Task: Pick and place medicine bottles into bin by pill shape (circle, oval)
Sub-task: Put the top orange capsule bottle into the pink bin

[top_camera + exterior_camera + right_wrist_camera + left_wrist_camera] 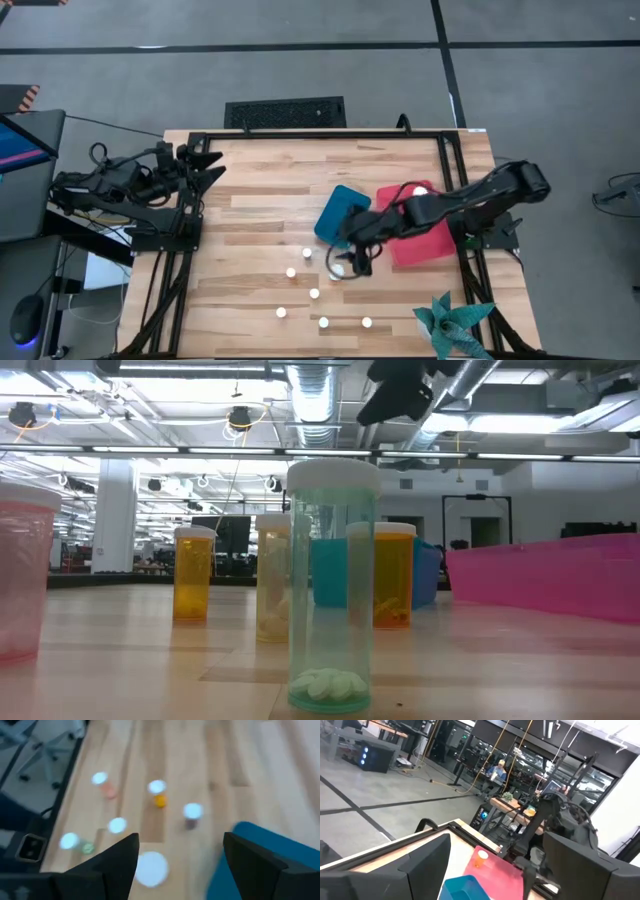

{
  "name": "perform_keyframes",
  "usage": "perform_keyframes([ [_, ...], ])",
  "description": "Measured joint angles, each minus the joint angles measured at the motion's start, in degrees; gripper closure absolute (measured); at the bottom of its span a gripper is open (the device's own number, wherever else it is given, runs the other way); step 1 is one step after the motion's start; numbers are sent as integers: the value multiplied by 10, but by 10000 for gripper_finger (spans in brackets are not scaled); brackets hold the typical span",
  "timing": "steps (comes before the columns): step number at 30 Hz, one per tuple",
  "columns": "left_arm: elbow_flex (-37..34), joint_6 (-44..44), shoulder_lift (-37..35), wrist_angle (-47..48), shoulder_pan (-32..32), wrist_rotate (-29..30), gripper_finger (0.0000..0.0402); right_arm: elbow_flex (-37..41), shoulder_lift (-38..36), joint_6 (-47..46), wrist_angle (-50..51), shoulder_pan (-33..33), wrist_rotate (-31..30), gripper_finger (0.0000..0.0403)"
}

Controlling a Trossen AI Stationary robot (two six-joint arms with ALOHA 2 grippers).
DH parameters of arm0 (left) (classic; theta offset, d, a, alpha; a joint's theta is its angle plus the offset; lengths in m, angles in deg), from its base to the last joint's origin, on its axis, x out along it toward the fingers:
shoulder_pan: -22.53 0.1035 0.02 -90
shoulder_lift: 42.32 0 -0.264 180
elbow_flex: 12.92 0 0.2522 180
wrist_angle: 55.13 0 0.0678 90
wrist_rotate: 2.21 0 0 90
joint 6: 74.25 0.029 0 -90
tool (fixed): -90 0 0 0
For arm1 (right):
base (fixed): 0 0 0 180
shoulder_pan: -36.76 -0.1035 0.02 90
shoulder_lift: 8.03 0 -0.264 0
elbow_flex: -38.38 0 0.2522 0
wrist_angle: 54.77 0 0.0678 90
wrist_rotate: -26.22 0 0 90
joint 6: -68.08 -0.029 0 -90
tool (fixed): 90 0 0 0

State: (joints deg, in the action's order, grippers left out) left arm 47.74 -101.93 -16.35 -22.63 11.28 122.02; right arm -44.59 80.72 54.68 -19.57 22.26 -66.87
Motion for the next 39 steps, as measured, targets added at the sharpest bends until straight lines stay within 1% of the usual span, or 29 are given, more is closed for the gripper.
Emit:
perform_keyframes([
  [2, 0, 3, 0, 0, 0, -5, 90, -15, 26, 3, 4, -8, 14, 89],
  [8, 0, 4, 0, 19, 0, -7, 90, -46, 102, 4, 23, -27, 17, 38],
  [11, 0, 4, 0, 29, 0, -10, 90, -63, 137, 4, 52, -28, 17, 25],
  [16, 0, 4, -1, 38, 0, -25, 90, -85, 178, 4, 93, -26, 17, 28],
  [20, 0, 4, -1, 41, 0, -39, 90, -92, 192, 4, 105, -28, 18, 34],
  [24, 0, 3, -1, 41, 0, -54, 90, -91, 199, 3, 117, -31, 19, 36],
  [35, 0, 1, -1, 41, 0, -55, 90, -91, 212, 4, 112, -50, 15, 37],
  [39, 0, -1, -1, 41, 0, -55, 90, -91, 212, 4, 117, -50, -2, 37],
])
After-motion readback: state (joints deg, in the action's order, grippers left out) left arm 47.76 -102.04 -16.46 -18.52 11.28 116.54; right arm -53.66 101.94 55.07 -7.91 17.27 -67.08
